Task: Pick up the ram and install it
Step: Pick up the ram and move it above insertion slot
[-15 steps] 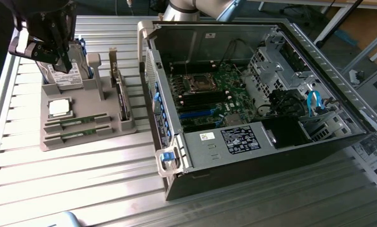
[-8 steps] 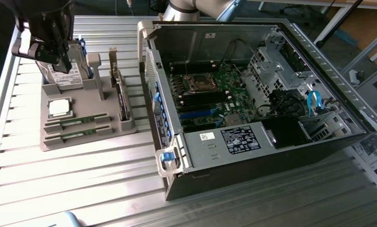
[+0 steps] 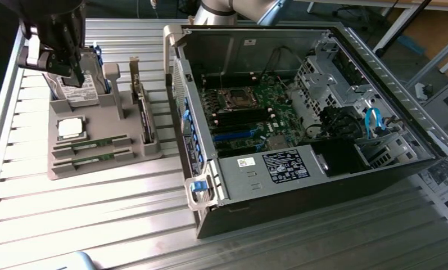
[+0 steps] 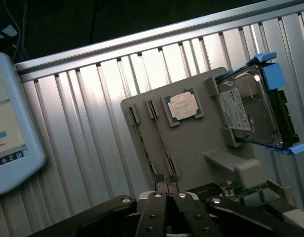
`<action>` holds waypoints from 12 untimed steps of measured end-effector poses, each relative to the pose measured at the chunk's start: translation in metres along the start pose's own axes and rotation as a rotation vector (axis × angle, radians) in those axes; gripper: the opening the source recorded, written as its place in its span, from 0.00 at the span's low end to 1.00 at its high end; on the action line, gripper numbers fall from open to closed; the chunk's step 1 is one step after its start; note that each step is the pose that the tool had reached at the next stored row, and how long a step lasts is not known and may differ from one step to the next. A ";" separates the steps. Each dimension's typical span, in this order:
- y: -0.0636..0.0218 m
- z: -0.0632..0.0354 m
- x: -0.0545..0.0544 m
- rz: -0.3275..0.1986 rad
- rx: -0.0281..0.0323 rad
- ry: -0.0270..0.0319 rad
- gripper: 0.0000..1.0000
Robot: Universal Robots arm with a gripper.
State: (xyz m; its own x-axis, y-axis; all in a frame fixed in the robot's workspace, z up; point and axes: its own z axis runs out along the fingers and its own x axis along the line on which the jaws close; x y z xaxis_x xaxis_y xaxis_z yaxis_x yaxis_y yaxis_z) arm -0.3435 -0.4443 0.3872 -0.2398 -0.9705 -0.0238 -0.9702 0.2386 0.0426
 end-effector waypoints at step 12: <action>0.0000 0.0002 0.000 -0.108 -0.0026 0.0047 0.11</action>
State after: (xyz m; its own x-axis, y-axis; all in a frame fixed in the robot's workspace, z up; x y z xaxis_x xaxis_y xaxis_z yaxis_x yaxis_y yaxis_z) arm -0.3436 -0.4443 0.3870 -0.1336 -0.9908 -0.0237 -0.9903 0.1325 0.0426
